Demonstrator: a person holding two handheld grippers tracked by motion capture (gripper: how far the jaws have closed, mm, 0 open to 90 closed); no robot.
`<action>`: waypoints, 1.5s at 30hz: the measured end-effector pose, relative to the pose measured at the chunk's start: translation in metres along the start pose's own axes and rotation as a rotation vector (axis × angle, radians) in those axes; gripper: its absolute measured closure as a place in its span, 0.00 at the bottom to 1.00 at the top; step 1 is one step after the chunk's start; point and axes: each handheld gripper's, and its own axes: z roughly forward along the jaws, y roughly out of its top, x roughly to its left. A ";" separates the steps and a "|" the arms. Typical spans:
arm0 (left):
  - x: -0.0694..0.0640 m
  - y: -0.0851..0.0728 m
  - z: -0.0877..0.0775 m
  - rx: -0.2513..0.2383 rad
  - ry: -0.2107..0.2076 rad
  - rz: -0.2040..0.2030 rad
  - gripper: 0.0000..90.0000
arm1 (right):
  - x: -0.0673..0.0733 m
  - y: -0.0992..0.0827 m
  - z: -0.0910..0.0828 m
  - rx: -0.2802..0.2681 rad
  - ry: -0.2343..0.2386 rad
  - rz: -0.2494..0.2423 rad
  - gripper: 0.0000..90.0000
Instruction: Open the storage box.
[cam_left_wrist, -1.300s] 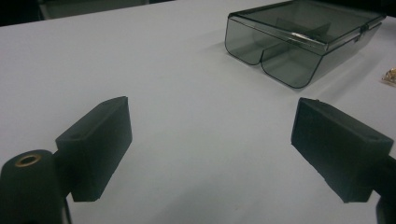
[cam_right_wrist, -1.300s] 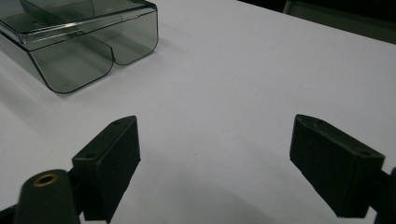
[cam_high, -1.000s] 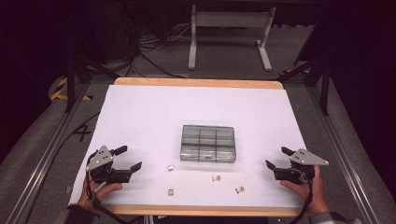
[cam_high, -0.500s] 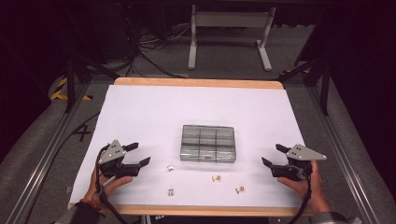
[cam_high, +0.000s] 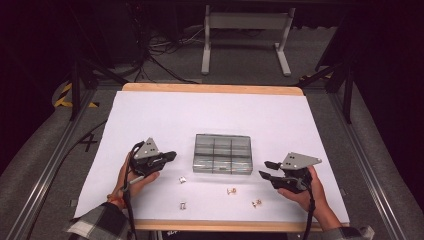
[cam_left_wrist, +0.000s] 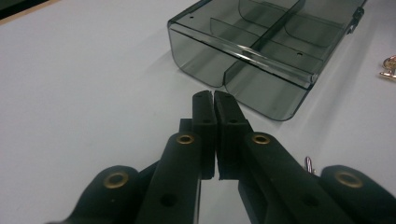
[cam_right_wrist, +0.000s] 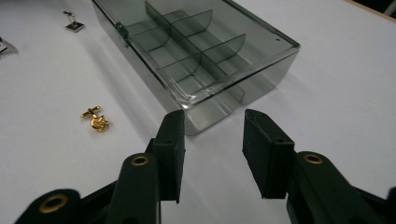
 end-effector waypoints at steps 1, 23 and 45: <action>-0.001 0.002 0.004 0.012 0.003 0.011 1.00 | 0.002 0.002 0.003 0.009 0.017 -0.014 0.68; -0.001 0.014 0.043 0.101 -0.030 0.022 1.00 | 0.002 0.013 0.033 0.093 0.066 0.017 0.76; -0.013 0.014 0.044 0.111 -0.057 0.062 0.97 | 0.003 0.012 0.029 0.050 0.061 0.045 0.83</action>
